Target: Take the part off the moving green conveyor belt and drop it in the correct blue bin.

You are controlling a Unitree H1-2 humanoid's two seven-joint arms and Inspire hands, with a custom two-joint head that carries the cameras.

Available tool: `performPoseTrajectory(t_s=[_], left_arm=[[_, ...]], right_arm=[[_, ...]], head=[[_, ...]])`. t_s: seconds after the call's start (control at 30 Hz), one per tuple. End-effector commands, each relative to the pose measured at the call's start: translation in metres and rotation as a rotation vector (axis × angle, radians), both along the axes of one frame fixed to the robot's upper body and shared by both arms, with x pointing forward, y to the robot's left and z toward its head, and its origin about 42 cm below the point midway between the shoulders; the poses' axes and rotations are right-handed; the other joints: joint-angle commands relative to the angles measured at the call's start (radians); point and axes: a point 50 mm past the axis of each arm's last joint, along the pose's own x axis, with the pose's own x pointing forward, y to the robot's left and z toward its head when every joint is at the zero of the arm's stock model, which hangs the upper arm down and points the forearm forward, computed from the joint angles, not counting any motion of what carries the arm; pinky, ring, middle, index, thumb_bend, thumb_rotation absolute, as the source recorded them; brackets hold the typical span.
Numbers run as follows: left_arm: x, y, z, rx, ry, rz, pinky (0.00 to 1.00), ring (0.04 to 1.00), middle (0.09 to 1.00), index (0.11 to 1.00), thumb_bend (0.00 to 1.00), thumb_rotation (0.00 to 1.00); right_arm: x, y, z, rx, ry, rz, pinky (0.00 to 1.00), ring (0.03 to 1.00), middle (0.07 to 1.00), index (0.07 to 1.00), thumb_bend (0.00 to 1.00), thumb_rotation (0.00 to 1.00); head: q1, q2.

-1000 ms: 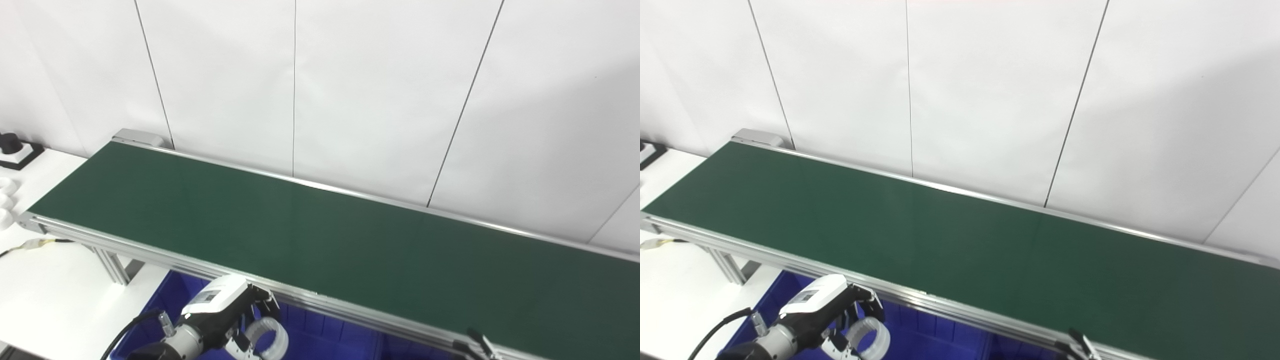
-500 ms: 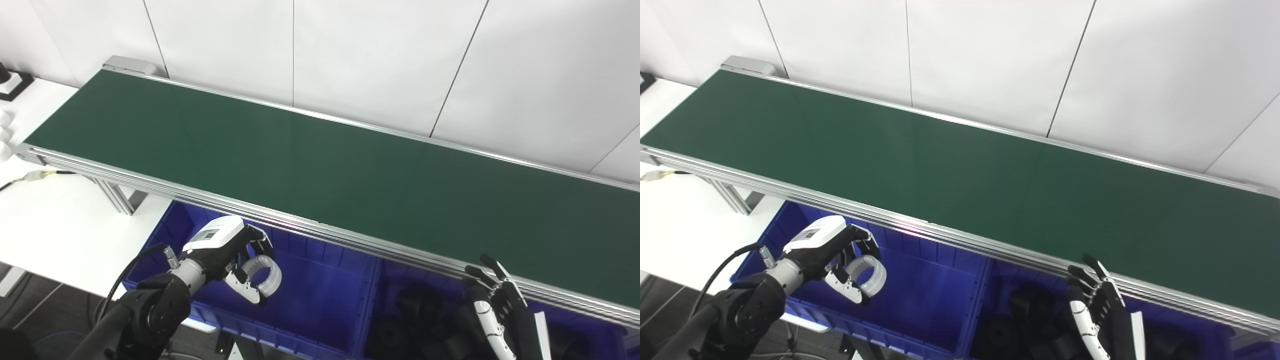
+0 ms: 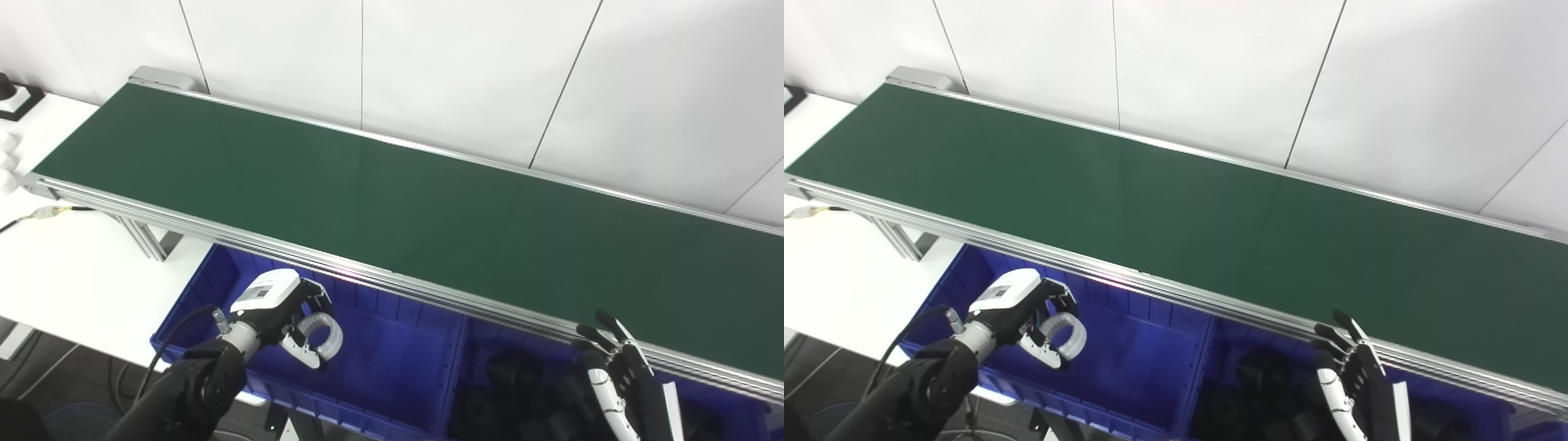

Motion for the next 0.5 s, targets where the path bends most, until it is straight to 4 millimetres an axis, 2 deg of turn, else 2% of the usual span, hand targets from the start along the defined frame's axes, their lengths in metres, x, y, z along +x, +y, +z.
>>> performPoseTrajectory(t_s=[0.0,0.17,0.47], left_arm=[[0.0107,-0.0015,0.0087,0.007,-0.074,-0.014,0.39,0.413,0.504,0.510,0.50,0.00],[0.0166,-0.0011,0.0052,0.013,-0.070,-0.016,0.40,0.414,0.510,0.507,0.50,0.00],[0.0200,-0.0044,0.0100,0.039,-0.091,-0.019,0.42,0.414,0.510,0.524,0.50,0.00]], right_arm=[[0.0044,0.0007,0.0111,0.004,-0.045,0.006,0.64,0.715,0.763,0.860,0.46,0.64],[0.0030,0.0017,0.0105,0.003,-0.047,0.006,0.63,0.715,0.763,0.860,0.46,0.65],[0.0029,0.0024,0.0104,0.004,-0.043,0.006,0.64,0.716,0.763,0.862,0.45,0.65]], head=[[0.000,0.001],[-0.003,-0.004],[-0.007,-0.013]])
